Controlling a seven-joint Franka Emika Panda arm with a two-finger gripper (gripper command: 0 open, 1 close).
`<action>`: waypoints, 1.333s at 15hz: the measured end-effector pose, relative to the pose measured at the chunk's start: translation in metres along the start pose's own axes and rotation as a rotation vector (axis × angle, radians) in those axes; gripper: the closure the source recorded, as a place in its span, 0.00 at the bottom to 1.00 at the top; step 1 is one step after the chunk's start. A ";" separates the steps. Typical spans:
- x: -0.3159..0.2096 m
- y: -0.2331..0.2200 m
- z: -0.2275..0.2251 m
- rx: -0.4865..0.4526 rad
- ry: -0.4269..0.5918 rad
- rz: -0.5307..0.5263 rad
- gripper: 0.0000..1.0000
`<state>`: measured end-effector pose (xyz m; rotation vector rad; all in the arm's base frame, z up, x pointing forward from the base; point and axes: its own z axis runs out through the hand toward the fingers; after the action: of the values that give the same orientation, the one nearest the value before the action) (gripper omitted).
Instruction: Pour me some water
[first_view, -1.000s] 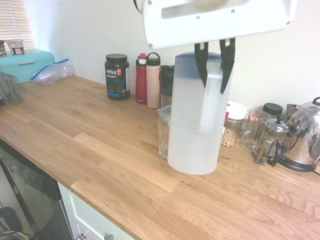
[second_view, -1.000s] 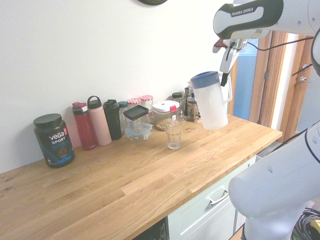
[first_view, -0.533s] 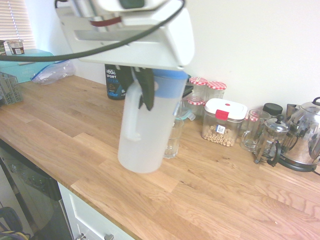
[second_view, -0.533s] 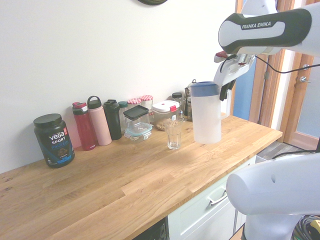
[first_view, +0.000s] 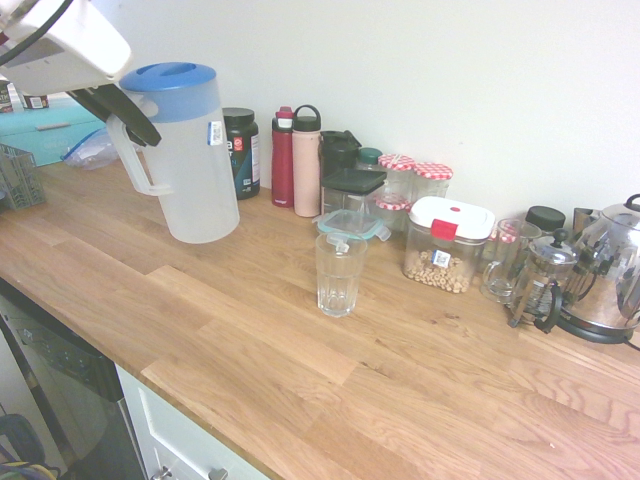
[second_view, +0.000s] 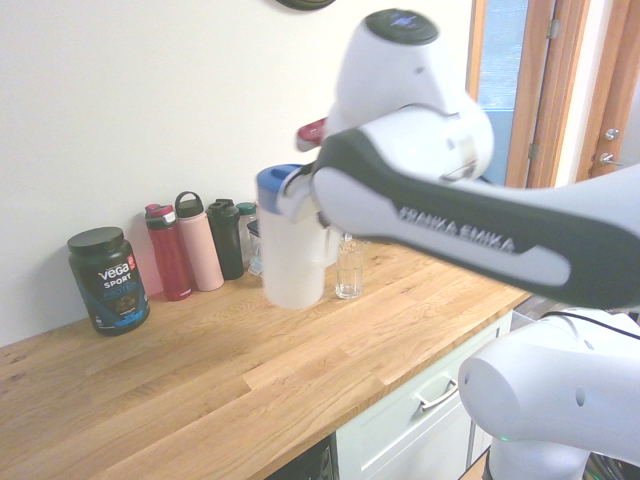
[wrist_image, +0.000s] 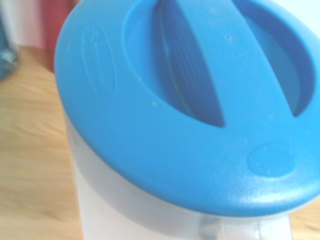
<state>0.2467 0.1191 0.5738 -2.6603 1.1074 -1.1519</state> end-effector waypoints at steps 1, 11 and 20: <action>-0.013 -0.020 0.008 0.003 0.005 -0.003 1.00; -0.030 -0.172 0.105 -0.076 -0.043 0.030 1.00; -0.040 -0.182 0.163 -0.117 -0.077 0.045 1.00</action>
<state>0.4421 0.2420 0.4849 -2.7239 1.2518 -0.9975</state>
